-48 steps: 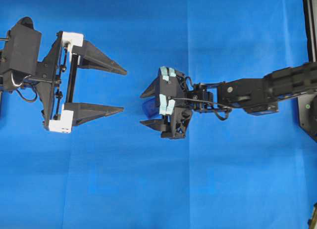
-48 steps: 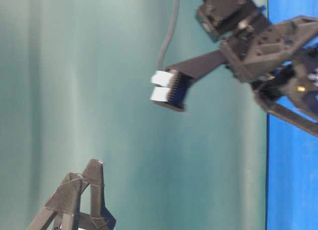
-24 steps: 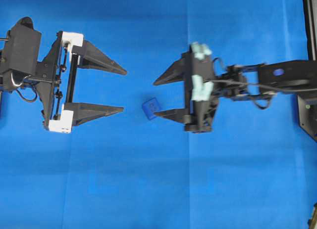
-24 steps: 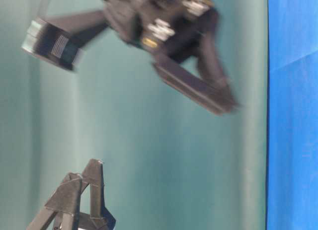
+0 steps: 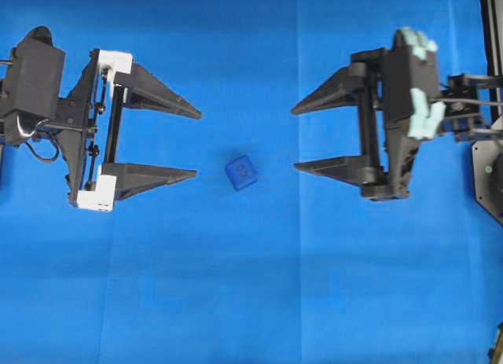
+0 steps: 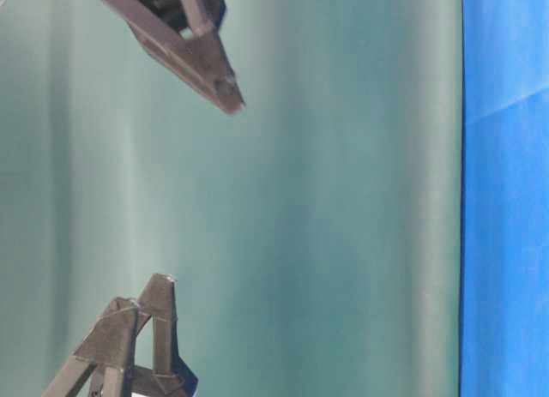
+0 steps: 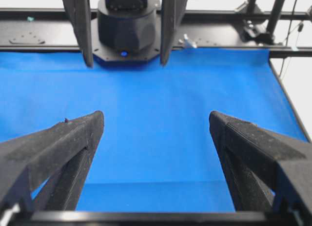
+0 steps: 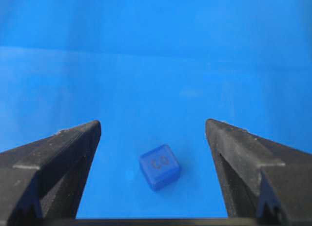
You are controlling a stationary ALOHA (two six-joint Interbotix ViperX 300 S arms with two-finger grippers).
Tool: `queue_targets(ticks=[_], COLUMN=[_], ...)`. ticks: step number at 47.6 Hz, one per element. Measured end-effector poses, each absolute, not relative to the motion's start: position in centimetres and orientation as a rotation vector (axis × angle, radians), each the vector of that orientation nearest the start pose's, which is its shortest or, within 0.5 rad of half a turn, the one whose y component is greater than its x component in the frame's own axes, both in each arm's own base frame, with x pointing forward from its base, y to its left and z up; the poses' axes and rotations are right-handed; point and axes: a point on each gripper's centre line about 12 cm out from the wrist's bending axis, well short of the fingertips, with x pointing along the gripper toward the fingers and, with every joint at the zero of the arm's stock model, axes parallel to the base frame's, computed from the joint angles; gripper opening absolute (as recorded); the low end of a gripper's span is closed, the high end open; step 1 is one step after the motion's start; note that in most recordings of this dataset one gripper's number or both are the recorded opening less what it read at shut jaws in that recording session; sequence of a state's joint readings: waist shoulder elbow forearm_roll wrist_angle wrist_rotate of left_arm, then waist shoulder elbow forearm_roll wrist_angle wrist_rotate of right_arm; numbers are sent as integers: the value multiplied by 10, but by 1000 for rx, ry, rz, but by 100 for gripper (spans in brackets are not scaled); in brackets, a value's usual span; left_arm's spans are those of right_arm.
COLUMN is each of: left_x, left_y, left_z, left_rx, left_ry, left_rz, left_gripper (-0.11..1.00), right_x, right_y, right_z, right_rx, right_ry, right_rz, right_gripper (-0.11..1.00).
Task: Handover the blue block to the right arm after grasping it with the left arm, then place it in the designated position.
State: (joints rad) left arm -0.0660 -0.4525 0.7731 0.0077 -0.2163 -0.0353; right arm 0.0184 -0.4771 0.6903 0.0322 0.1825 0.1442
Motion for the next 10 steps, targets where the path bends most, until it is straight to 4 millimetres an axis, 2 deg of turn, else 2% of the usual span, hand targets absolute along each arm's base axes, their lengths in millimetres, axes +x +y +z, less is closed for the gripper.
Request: queue_targets(ticks=[10], left_x=[324], left_y=[-22], left_z=[317], left_rx=[-25], left_ry=[102], left_rz=[-66], left_gripper=[93], right_x=[307], right_y=[6], right_z=[318], right_rx=[167], right_ry=[375], right_rz=[-10], right_gripper=[74])
